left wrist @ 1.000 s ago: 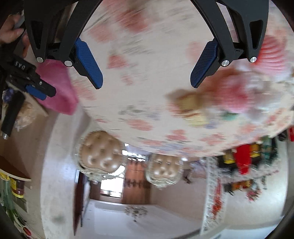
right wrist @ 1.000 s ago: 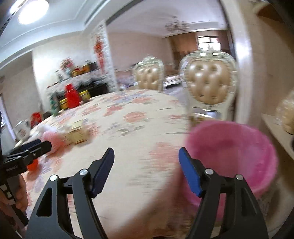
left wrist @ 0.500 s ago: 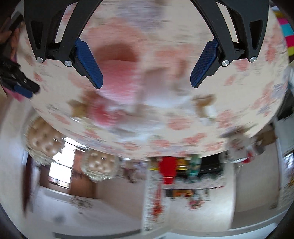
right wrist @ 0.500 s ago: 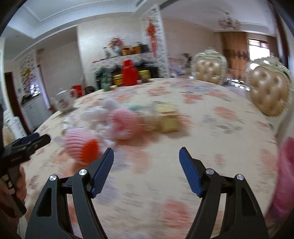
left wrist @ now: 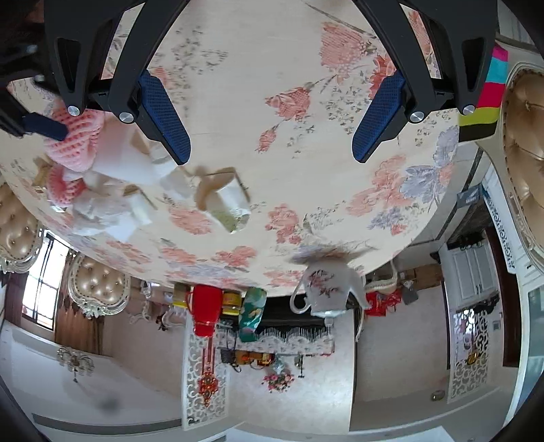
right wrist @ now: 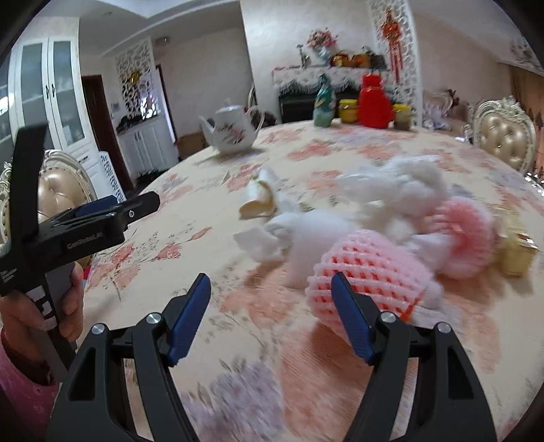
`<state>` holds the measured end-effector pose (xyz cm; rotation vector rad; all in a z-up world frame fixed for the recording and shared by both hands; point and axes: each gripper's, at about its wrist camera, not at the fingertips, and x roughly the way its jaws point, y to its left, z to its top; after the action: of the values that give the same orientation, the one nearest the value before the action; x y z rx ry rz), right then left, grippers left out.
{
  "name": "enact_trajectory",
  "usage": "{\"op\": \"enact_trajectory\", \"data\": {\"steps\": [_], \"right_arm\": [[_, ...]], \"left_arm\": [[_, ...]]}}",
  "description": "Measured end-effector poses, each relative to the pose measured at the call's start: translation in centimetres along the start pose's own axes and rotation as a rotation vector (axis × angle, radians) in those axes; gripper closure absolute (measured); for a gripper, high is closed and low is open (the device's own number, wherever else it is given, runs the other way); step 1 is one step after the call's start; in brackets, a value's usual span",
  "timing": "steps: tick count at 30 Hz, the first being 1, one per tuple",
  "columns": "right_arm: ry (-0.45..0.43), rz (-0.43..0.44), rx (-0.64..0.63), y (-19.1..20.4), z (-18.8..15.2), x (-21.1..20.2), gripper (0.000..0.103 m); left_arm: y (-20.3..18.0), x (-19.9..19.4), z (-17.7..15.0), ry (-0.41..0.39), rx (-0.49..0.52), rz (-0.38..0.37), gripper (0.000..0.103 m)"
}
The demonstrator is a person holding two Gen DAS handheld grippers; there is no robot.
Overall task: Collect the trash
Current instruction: 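Grasp the pink foam fruit net with the right tool while the left tool grasps white tissue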
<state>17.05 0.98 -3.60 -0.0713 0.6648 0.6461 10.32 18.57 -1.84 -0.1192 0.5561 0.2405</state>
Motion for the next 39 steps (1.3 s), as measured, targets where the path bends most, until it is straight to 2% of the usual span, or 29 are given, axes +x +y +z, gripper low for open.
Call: {"op": "enact_trajectory", "data": {"steps": [3,7,9,12,18,20,22,23,27,32,35,37,39], "right_arm": [[0.028,-0.027,-0.002,0.1,0.5,1.4,0.033],[0.054,-0.184,-0.001,-1.8,1.5,2.4,0.033],[0.044,-0.199,0.050,-3.9,1.8,2.0,0.033],[0.035,-0.253,0.033,-5.3,1.8,1.6,0.033],[0.055,-0.339,0.020,-8.4,0.5,0.3,0.034],[0.060,-0.359,0.040,-9.6,0.1,0.1,0.051],[0.045,-0.341,0.071,-10.5,-0.2,-0.4,0.060],[0.035,-0.335,0.084,-11.0,-0.1,-0.7,0.063],[0.008,-0.300,0.122,-12.2,-0.4,-1.7,0.066],[0.002,-0.265,0.144,-12.9,-0.6,-1.9,0.065],[-0.005,-0.250,0.160,-12.9,-0.7,-2.1,0.065],[-0.013,-0.246,0.167,-12.9,-0.8,-2.2,0.065],[-0.024,-0.240,0.173,-12.9,-0.9,-2.6,0.065]], "left_arm": [[-0.4,1.4,0.2,0.030,-0.002,-0.027,0.013],[-2.0,2.9,0.5,0.050,0.021,-0.061,0.013],[-2.8,3.4,0.7,0.049,0.021,-0.084,0.013],[-3.7,4.1,0.9,0.058,0.029,-0.102,0.013],[-5.8,6.4,0.6,0.134,0.020,-0.160,0.013],[-6.6,7.3,0.6,0.160,0.017,-0.169,0.013],[-7.1,7.9,0.7,0.176,0.017,-0.168,0.013],[-7.5,8.4,0.8,0.187,0.023,-0.163,0.013],[-8.4,10.1,0.8,0.236,0.040,-0.142,0.015],[-9.9,12.0,0.7,0.297,0.060,-0.166,0.031],[-10.9,12.8,0.5,0.317,0.093,-0.171,0.048],[-11.4,12.9,0.3,0.325,0.110,-0.185,0.071],[-11.5,12.1,0.2,0.301,0.114,-0.191,0.072]]}}
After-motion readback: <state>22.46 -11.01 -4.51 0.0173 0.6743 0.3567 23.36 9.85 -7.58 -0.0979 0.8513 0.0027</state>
